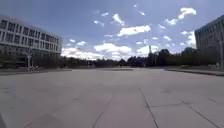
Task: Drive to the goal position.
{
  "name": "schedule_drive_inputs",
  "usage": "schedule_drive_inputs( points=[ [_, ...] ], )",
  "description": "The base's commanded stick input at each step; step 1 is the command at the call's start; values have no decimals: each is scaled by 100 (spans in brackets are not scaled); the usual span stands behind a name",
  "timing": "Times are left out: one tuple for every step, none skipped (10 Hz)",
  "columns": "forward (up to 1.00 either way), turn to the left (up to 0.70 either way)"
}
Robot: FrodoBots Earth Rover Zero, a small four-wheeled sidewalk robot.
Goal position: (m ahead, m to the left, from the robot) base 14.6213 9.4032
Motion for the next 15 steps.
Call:
schedule_drive_inputs(
  points=[
    [70,3],
    [70,0],
    [70,0],
    [70,0],
    [70,0],
    [70,0],
    [70,0],
    [70,0],
    [70,0],
    [70,0],
    [70,0],
    [70,0],
    [70,0],
    [70,0],
    [70,0]
  ],
)
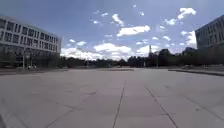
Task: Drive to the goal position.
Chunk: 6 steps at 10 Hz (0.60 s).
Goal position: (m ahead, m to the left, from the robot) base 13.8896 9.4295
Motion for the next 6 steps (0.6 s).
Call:
schedule_drive_inputs(
  points=[
    [70,0],
    [70,0],
    [70,0],
    [70,0],
    [70,0],
    [70,0]
  ],
)
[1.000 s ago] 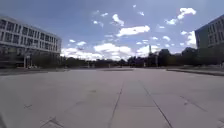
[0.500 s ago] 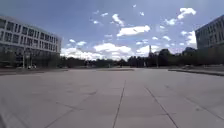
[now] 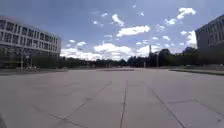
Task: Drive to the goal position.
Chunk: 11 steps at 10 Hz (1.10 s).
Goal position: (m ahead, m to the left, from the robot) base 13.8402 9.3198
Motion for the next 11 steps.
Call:
schedule_drive_inputs(
  points=[
    [70,0],
    [70,0],
    [70,0],
    [70,0],
    [70,0],
    [70,0],
    [70,0],
    [70,0],
    [70,0],
    [70,0],
    [70,0]
  ],
)
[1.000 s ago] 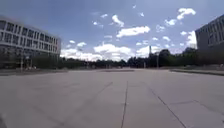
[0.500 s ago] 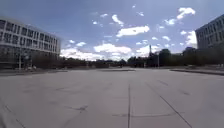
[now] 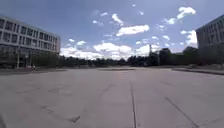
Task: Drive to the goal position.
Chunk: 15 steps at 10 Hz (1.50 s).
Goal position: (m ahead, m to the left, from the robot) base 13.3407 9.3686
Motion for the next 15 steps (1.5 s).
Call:
schedule_drive_inputs(
  points=[
    [70,0],
    [70,0],
    [70,0],
    [70,0],
    [70,0],
    [70,0],
    [70,2],
    [70,4],
    [70,9],
    [70,6],
    [70,0],
    [70,0],
    [70,0],
    [70,0],
    [70,0]
  ],
)
